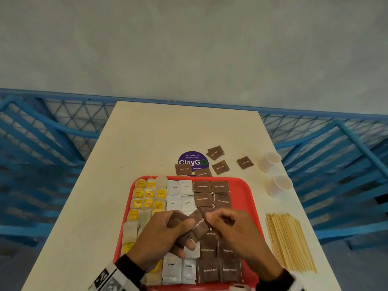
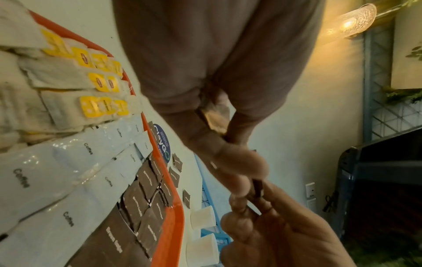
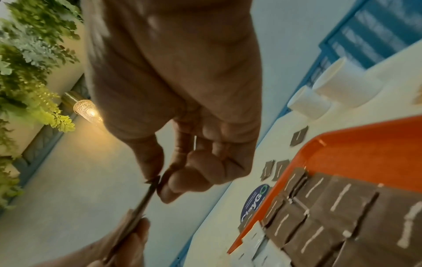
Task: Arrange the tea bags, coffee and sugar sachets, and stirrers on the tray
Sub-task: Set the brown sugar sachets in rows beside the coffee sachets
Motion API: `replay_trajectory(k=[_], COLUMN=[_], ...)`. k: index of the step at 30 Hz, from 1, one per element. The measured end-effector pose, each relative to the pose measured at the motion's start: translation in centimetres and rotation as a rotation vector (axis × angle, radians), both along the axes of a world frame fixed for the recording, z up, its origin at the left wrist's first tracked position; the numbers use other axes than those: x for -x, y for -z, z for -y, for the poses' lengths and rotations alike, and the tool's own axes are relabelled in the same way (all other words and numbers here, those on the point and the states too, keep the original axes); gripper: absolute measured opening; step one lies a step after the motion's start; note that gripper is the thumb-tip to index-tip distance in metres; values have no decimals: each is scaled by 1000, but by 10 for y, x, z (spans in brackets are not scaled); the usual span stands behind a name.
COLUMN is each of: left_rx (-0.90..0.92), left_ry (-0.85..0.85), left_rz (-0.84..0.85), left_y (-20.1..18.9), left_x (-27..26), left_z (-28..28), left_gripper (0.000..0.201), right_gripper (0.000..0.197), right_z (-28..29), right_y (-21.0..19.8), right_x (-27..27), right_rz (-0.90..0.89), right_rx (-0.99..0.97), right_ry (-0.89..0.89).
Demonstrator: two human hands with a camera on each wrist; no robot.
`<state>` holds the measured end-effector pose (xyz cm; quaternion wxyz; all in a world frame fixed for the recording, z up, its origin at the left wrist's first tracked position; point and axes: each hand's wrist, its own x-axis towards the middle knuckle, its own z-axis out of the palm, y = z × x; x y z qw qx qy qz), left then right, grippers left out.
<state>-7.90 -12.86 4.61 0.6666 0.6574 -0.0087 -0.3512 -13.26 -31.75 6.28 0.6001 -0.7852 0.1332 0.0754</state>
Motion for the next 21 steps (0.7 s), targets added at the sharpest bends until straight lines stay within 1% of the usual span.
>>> replay_trajectory(k=[2,3,5,6,10,11,13,14,17,19,21], left_rx=[-34,-44,-61,-73,-62,-56,-71,-85,-121,-123,-111], left_ry=[28,52,108,131,157,158,179,199,262,241,163], left_rz=[20,32,63,86,139,143,156,166,187,182,155], left_y=[-2,-2,-1,-1,3,5,6,6,8,11,18], left_x=[3,3,5,6,11,11,11,10,6,3,-2], left_z=[-1,-1,-1,-1,-4,-5,-8,-8,-8,-6,-3], left_gripper=[27,26,22,21,25,28,34,35,32,33,34], right_gripper=[40,39,29,29,31,34,38,36,19,18,17], right_z=[1,-1,-3,-3,-7,-8,-9,-8,-5,-5,-5], right_y=[1,2,8,11,15,15,16,17,20,29,37], right_x=[9,13,20,23,39,41,43,42,35,28,18], right_rz=[12,39,105,104,-70,-100,-95,-66,-24,-39,-69], right_rx=[91,148,192,161,-258,-305,-295,-258,-186,-183,-182], right_ry=[-46,-66,-42,-20,75,88,108,105,74,114,146])
